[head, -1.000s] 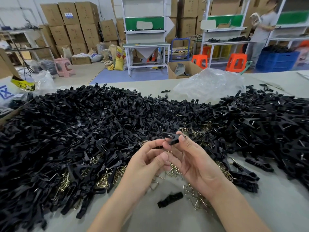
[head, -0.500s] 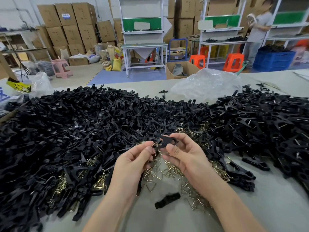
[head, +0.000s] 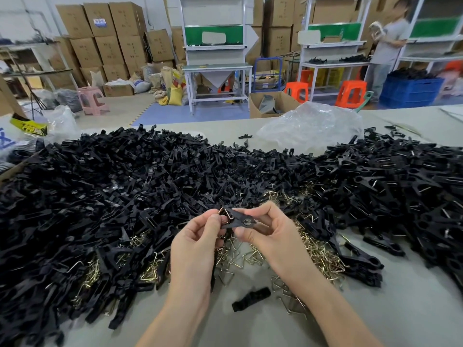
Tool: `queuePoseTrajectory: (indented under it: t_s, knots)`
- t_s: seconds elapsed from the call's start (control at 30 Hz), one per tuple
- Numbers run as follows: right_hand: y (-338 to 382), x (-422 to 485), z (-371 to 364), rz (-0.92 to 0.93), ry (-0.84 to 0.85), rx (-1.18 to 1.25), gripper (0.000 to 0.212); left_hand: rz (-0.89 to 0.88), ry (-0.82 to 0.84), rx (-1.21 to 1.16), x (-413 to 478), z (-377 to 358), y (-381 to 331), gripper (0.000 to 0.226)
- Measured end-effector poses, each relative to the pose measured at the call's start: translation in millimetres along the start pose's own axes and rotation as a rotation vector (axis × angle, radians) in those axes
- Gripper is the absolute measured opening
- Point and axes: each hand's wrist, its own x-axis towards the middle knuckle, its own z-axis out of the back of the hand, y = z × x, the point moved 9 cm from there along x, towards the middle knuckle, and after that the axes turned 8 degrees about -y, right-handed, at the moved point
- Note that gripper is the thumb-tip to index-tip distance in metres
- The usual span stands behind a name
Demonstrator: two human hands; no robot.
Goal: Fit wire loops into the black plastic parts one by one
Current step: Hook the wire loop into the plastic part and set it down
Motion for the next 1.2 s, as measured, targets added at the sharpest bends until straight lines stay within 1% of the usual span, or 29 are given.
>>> queuePoseTrajectory:
  t_s: [0.1, 0.27, 0.33, 0.5, 0.63, 0.7, 0.77, 0.83, 0.93, 1.07, 1.13, 1.2]
  knots:
    - [2.6, -1.3, -2.2, 0.046, -0.003, -0.052, 0.033, 0.010, -0.009, 0.029, 1.2, 2.5, 0.1, 0.013]
    - [10.3, -2.7, -0.1, 0.100, -0.026, -0.067, 0.040, 0.022, 0.083, 0.127, 2.2, -1.8, -0.3, 0.013]
    - [11.0, -3.2, -1.0, 0.095, -0.014, -0.062, 0.039, 0.032, 0.088, 0.129, 2.9, -2.0, -0.7, 0.013]
    - [8.1, -3.3, -1.6, 0.071, 0.000, -0.033, 0.029, 0.058, 0.091, 0.077, 0.2, -2.6, -3.0, 0.015]
    - [4.6, -3.1, -3.0, 0.057, 0.013, -0.054, 0.032, 0.082, 0.135, 0.078, -2.6, -5.7, -1.4, 0.014]
    - [4.7, -2.3, -2.8, 0.061, 0.013, -0.054, 0.032, 0.105, 0.181, 0.060, -4.0, -9.9, -0.9, 0.015]
    - [5.3, -1.7, -1.3, 0.056, 0.011, -0.028, 0.028, 0.191, 0.247, -0.004, -6.0, -15.9, 1.9, 0.014]
    - [5.8, -1.9, 0.1, 0.030, 0.003, -0.016, 0.025, 0.290, 0.341, -0.048, -10.8, -23.4, 4.7, 0.019]
    - [4.1, -3.9, -4.0, -0.026, 0.044, 0.065, 0.028, 0.340, 0.489, -0.082, -19.7, -33.6, 7.7, 0.020]
    - [3.7, -7.8, -14.5, -0.045, 0.139, 0.112, 0.025, 0.321, 0.575, -0.072, -27.9, -41.6, 11.6, 0.034]
    - [3.2, -10.8, -18.4, -0.065, 0.176, 0.129, 0.026, 0.325, 0.603, -0.065, -30.4, -43.7, 12.9, 0.050]
    - [3.1, -13.4, -18.8, -0.069, 0.188, 0.074, 0.027, 0.319, 0.639, -0.046, -32.6, -45.0, 13.1, 0.070]
